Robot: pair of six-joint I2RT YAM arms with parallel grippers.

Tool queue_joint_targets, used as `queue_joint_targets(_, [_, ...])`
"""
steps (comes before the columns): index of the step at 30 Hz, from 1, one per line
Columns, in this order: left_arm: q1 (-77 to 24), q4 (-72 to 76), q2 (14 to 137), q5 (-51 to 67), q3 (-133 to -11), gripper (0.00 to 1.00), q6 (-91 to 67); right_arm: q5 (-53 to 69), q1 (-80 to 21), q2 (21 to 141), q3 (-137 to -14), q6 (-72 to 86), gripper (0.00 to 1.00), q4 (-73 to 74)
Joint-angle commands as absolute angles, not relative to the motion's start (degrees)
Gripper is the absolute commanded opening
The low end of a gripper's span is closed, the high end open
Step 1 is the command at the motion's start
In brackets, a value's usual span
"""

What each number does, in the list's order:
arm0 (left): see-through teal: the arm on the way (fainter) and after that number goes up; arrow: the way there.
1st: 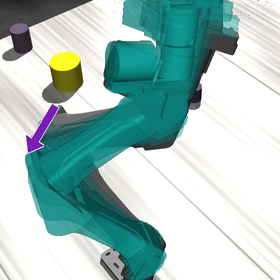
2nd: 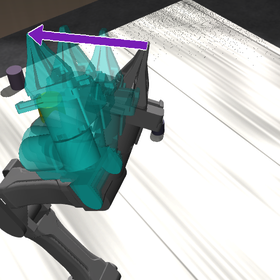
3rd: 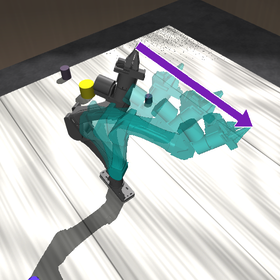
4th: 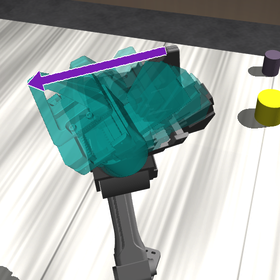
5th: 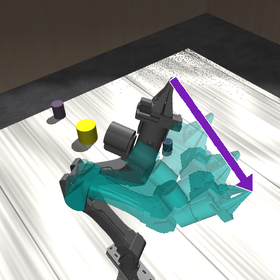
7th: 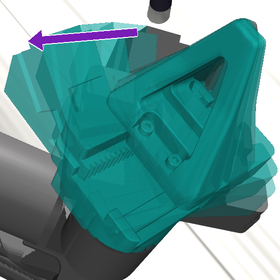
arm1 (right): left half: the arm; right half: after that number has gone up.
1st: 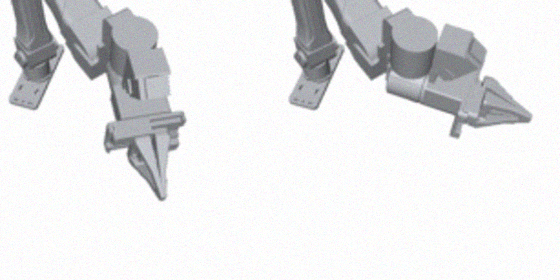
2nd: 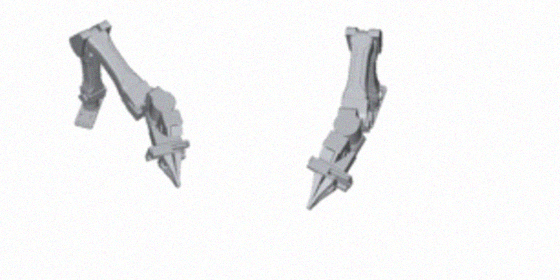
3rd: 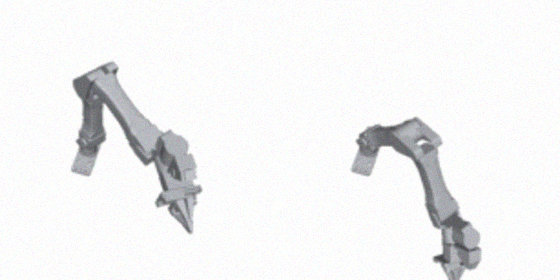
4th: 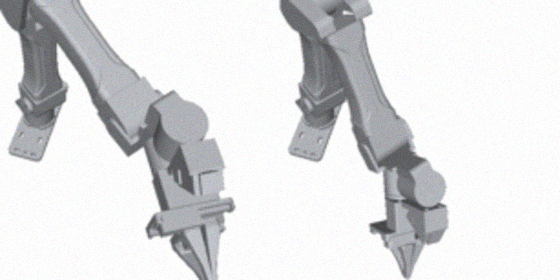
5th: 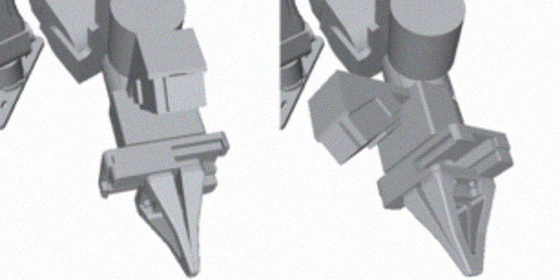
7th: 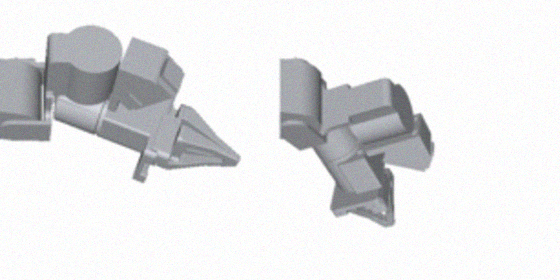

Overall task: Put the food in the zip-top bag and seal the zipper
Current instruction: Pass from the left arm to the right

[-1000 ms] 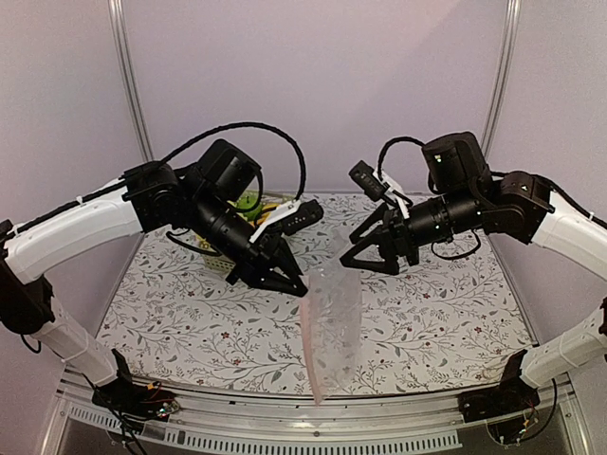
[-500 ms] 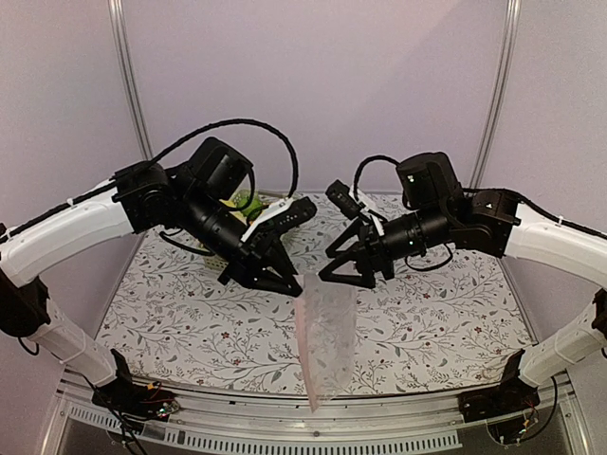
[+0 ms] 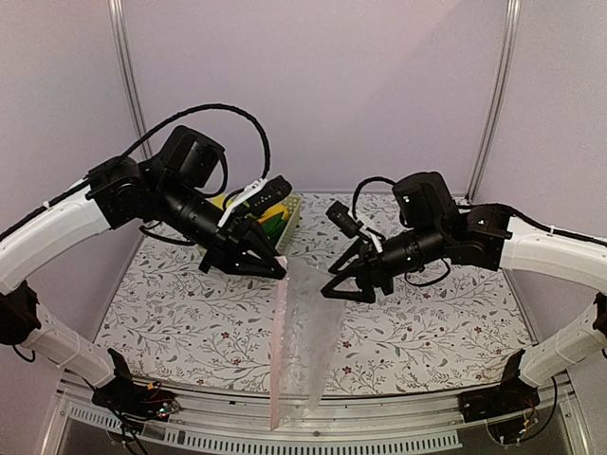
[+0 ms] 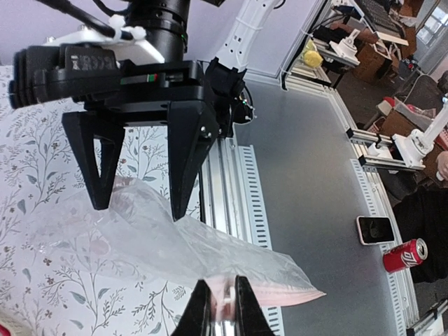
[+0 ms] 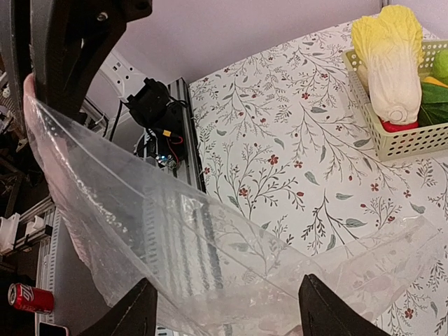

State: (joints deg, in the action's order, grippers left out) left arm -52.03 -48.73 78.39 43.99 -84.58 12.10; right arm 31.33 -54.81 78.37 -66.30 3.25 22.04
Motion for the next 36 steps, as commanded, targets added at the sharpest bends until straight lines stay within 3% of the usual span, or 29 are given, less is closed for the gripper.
queue_joint_targets(1, [-51.59, -48.4, 79.37, 46.6, -84.23, 0.0, 12.58, 31.52, -55.18, 74.81, -66.26, 5.21, 0.7, 22.48])
queue_joint_targets(10, [-52.27, -48.71, 81.58, 51.21, -84.55, 0.0, 12.31, 31.4, -55.19, 75.46, -72.4, 2.9, 0.84, 23.96])
queue_joint_targets(18, [-52.47, -48.97, 81.6, 51.78, -84.44, 0.0, 12.53, 33.74, -56.99, 80.69, -77.48, 0.62, 0.81, 24.36])
queue_joint_targets(27, [-52.47, -49.31, 82.31, 53.27, -84.48, 0.0, 12.91, 39.82, -58.13, 83.27, -77.52, 1.82, 0.7, 20.91])
queue_joint_targets(36, [-52.47, -49.14, 82.36, 52.98, -84.46, 0.0, 13.06, 40.97, -59.15, 84.22, -77.62, 2.86, 0.41, 20.98])
